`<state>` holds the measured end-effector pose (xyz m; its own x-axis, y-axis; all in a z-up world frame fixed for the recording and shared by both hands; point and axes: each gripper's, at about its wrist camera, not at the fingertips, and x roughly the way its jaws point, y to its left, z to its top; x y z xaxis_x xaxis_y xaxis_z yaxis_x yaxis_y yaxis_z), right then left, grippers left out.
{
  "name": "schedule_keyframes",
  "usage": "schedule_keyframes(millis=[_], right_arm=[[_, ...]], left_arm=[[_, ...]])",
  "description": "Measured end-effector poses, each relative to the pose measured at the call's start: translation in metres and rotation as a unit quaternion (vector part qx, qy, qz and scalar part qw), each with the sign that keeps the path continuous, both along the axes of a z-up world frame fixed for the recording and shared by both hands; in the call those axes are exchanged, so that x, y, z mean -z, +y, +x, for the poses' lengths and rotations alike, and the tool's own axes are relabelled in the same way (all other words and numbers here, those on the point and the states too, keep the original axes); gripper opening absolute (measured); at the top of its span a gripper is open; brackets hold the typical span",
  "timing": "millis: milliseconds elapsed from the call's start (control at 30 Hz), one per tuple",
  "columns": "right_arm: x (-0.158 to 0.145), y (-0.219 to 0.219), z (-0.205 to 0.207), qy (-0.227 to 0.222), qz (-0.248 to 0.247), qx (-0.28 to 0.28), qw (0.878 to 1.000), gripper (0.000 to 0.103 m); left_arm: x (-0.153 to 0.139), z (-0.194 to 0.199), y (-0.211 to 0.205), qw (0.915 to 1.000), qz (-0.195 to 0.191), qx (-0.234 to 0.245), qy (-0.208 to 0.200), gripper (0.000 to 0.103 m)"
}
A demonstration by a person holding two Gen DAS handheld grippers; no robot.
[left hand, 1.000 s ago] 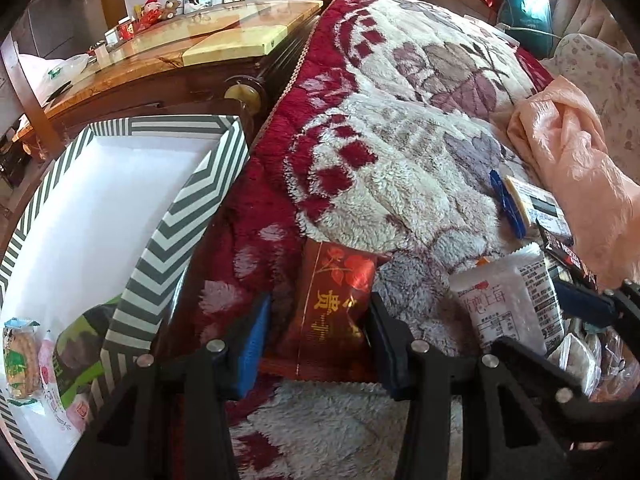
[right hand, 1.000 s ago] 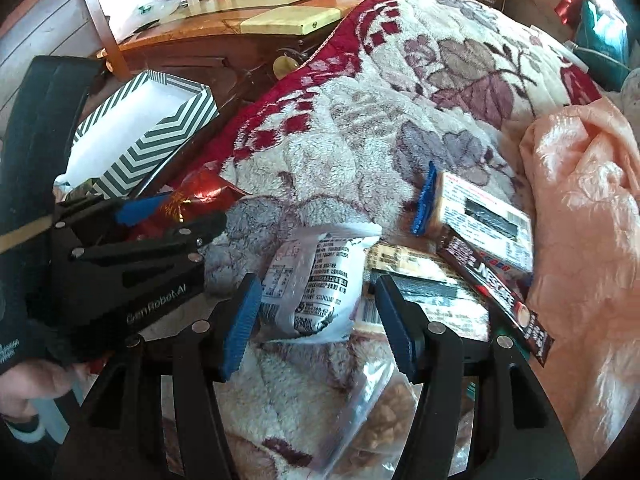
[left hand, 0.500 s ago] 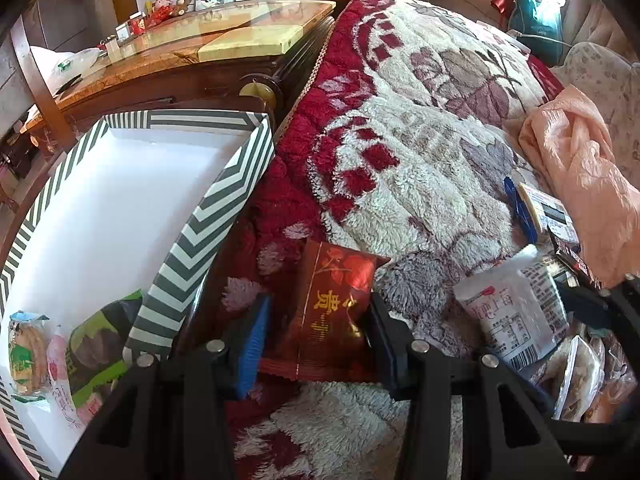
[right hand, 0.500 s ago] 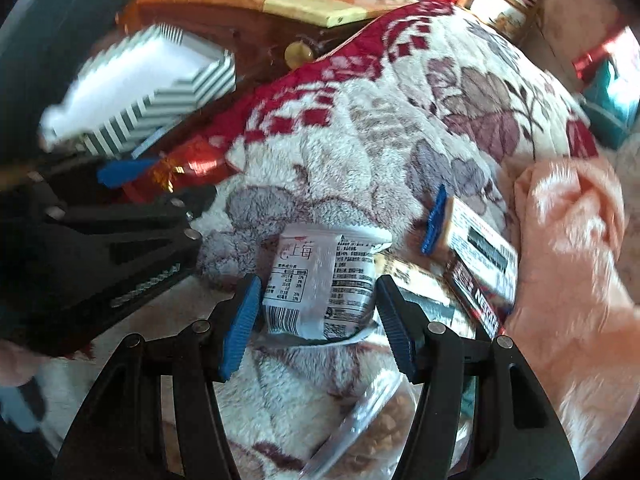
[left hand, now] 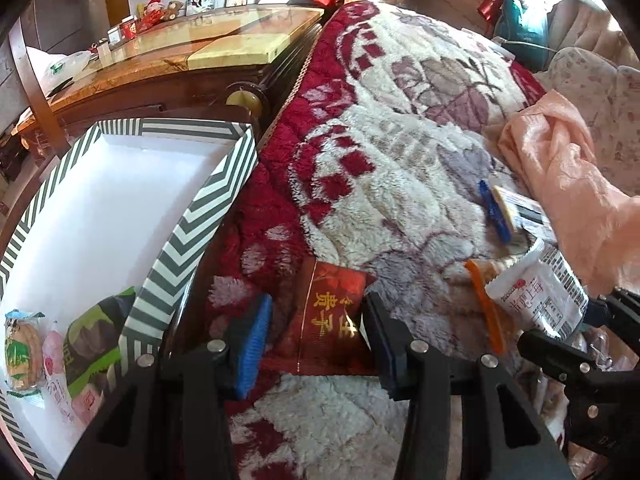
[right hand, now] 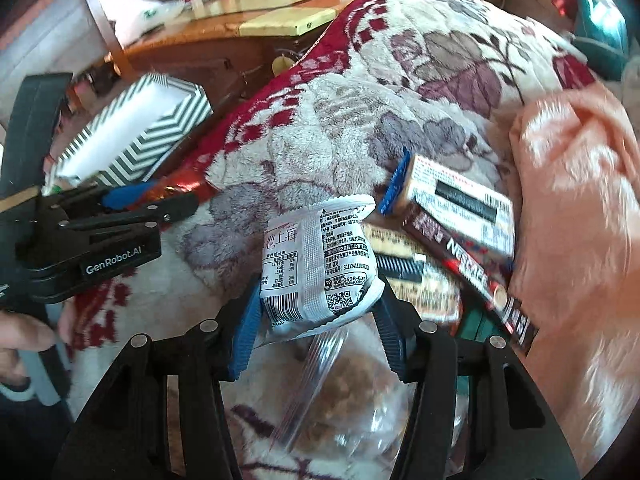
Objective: Organize snacks
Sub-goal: 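Grasp the red packet with the left gripper while the right grasps the white printed bag, then carry the red packet and white printed bag over the white box with both grippers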
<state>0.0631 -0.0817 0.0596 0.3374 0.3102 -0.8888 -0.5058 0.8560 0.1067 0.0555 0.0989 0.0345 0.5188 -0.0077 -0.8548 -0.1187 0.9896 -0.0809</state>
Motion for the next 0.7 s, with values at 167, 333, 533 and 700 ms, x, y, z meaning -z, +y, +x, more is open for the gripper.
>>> schedule_keyframes(millis=[167,333,533,700], right_arm=[[-0.004,-0.002,-0.011,-0.003,0.013,0.002,1.0,0.053],[-0.005,-0.006,-0.019,0.001,0.022,0.008,1.0,0.053],[-0.002,-0.014,-0.024,0.008,0.029,0.013,0.999,0.053],[0.0,-0.017,-0.023,0.012,0.038,0.016,0.999,0.053]], left_arm=[[-0.002,-0.012,-0.001,0.9999,-0.01,0.006,0.001,0.046],[0.004,-0.017,0.004,0.9991,-0.037,0.018,0.009,0.047],[0.009,-0.014,0.008,0.9987,-0.046,0.019,0.011,0.053],[0.011,-0.006,0.006,0.9987,-0.045,0.02,0.011,0.05]])
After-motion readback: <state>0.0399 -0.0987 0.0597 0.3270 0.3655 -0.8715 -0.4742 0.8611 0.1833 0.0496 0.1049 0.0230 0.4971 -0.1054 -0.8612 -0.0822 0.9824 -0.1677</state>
